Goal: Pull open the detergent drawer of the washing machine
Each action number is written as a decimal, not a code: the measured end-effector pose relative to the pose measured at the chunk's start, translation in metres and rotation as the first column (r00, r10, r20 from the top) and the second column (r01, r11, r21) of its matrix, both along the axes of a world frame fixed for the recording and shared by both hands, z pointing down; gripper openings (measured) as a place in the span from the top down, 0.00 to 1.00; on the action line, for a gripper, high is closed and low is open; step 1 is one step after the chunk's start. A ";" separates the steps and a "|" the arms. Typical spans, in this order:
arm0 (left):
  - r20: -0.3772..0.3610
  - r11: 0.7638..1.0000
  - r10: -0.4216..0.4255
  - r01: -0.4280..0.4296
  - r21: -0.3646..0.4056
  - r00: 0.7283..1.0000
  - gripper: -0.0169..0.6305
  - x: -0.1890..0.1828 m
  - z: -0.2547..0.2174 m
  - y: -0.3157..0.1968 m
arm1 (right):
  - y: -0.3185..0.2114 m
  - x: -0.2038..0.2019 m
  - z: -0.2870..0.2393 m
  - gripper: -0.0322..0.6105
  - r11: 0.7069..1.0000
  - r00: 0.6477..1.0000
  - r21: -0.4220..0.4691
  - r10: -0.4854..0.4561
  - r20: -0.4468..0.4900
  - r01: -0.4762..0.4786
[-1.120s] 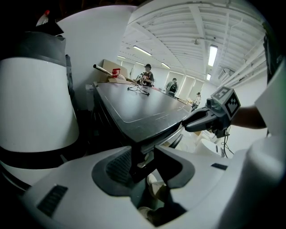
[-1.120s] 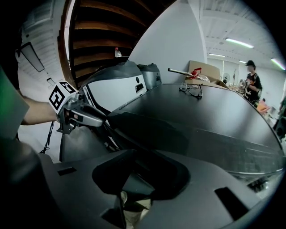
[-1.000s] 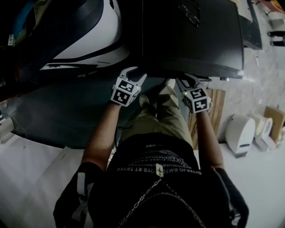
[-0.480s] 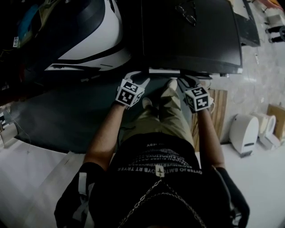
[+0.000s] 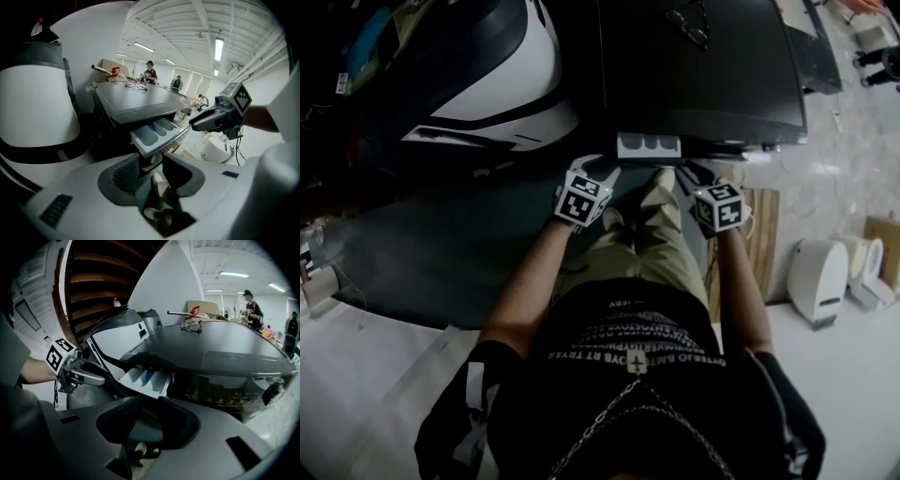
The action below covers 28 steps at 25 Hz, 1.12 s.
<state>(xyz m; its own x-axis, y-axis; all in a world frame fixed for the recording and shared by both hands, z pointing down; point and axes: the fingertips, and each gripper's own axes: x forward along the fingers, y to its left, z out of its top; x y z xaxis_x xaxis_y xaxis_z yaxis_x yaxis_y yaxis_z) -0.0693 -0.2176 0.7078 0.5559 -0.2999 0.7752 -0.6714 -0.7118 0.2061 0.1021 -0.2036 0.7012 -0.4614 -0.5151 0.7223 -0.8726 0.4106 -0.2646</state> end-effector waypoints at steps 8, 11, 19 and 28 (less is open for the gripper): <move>-0.039 0.999 -0.004 0.002 -0.036 0.999 0.74 -0.002 0.000 0.027 | 0.029 -0.003 -0.002 0.79 1.000 0.999 -0.020 0.007 -0.033 -0.008; -0.033 1.000 0.000 -0.001 -0.030 0.999 0.74 -0.003 0.000 0.037 | 0.038 -0.003 -0.002 0.79 1.000 0.999 -0.017 0.016 -0.044 -0.016; -0.033 0.999 0.019 -0.020 -0.043 0.999 0.74 -0.005 0.001 0.062 | 0.062 -0.003 0.004 0.79 0.999 0.998 -0.034 0.013 -0.061 -0.015; -0.026 0.999 -0.007 0.006 -0.035 1.000 0.74 -0.005 0.002 0.082 | 0.082 -0.001 0.008 0.79 0.998 0.998 -0.061 0.000 -0.061 -0.004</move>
